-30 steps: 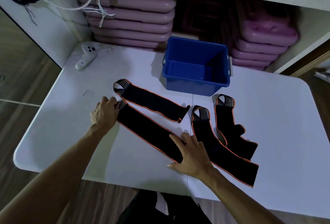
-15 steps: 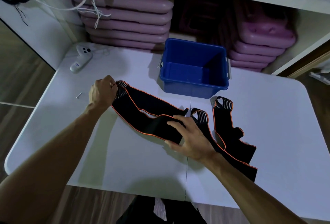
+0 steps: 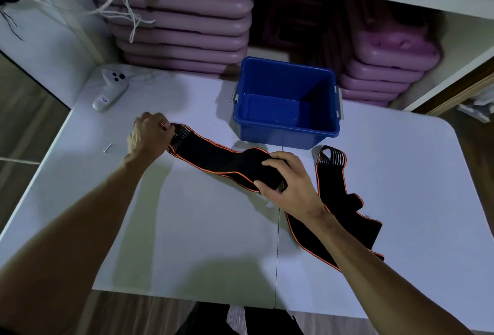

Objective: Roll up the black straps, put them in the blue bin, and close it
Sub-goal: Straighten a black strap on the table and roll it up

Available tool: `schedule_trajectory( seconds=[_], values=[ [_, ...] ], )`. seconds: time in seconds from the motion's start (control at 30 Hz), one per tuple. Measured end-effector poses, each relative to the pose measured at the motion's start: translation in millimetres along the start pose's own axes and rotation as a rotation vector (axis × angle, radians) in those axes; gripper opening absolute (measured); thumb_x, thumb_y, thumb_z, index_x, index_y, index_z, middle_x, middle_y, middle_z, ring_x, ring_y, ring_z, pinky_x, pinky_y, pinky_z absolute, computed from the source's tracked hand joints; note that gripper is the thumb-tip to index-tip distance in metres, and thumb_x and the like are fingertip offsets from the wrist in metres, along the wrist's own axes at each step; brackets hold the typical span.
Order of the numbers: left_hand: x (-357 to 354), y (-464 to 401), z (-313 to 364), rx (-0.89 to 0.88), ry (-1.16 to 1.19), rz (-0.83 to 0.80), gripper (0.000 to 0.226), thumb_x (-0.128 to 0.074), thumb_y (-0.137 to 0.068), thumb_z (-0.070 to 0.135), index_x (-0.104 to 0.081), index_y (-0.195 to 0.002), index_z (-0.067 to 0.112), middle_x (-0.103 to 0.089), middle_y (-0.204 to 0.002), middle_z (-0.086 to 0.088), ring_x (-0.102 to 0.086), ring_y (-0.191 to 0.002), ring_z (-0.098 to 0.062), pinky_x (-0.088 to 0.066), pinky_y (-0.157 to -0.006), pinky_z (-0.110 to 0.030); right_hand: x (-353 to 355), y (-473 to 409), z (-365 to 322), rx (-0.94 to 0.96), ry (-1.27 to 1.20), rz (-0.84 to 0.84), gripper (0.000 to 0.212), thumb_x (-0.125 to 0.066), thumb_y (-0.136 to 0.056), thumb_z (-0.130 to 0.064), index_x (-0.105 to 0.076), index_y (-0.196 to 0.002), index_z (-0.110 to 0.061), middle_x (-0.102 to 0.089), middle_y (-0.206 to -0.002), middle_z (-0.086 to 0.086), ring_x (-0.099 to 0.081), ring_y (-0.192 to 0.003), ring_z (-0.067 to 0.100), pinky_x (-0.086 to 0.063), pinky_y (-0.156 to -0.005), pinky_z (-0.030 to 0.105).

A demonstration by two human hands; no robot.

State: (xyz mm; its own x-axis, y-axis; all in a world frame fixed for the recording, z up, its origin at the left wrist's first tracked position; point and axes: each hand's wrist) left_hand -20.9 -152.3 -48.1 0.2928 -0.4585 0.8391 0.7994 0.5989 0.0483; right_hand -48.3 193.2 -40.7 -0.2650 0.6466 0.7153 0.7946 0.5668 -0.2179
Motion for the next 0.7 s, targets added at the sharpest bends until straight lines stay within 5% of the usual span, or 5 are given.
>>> schedule_trajectory(
  seconds=[0.07, 0.27, 0.5, 0.7],
  values=[
    [-6, -7, -9, 0.039, -0.051, -0.053, 0.012, -0.065, -0.082, 0.022, -0.065, -0.090, 0.013, -0.054, -0.111, -0.017, -0.052, -0.107, -0.039, -0.050, -0.080, -0.046, -7, -3, 3, -0.063, -0.019, -0.053, 0.046, -0.070, -0.080, -0.045, -0.066, -0.115, -0.015, -0.053, -0.123, 0.004, -0.049, -0.120, 0.020, -0.041, -0.104, 0.034],
    [-13, -20, -20, 0.094, -0.028, -0.086, 0.014, -0.066, -0.082, 0.013, -0.054, -0.087, 0.007, -0.062, -0.092, -0.023, -0.057, -0.077, -0.038, -0.040, -0.064, -0.036, -21, -8, 6, -0.176, 0.060, -0.275, 0.060, -0.067, -0.077, -0.056, -0.060, -0.125, -0.021, -0.046, -0.133, 0.005, -0.043, -0.125, 0.024, -0.035, -0.108, 0.035],
    [-17, -27, -26, 0.118, -0.073, -0.046, 0.025, -0.068, -0.085, 0.020, -0.055, -0.103, 0.008, -0.063, -0.102, -0.026, -0.060, -0.088, -0.045, -0.047, -0.071, -0.043, -28, -4, 9, -0.198, 0.426, -0.464, 0.076, -0.062, -0.076, -0.066, -0.040, -0.139, -0.030, -0.029, -0.153, 0.007, -0.032, -0.135, 0.029, -0.025, -0.112, 0.045],
    [-8, -30, -24, 0.125, -0.193, 0.044, 0.018, -0.067, -0.085, 0.023, -0.059, -0.089, 0.008, -0.063, -0.097, -0.025, -0.060, -0.086, -0.047, -0.046, -0.067, -0.044, -38, -1, 6, -0.122, 0.677, -0.446, 0.063, -0.064, -0.066, -0.047, -0.050, -0.122, -0.022, -0.058, -0.113, 0.012, -0.055, -0.101, 0.035, -0.039, -0.090, 0.048]
  ],
)
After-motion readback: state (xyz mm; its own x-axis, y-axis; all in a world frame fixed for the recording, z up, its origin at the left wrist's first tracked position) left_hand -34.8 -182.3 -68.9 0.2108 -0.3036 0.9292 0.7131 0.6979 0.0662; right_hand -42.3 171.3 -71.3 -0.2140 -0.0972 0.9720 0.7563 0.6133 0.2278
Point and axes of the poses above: each hand's wrist, its own y-axis away from the middle knuckle, its own x-axis out of the back of the hand, z = x × y
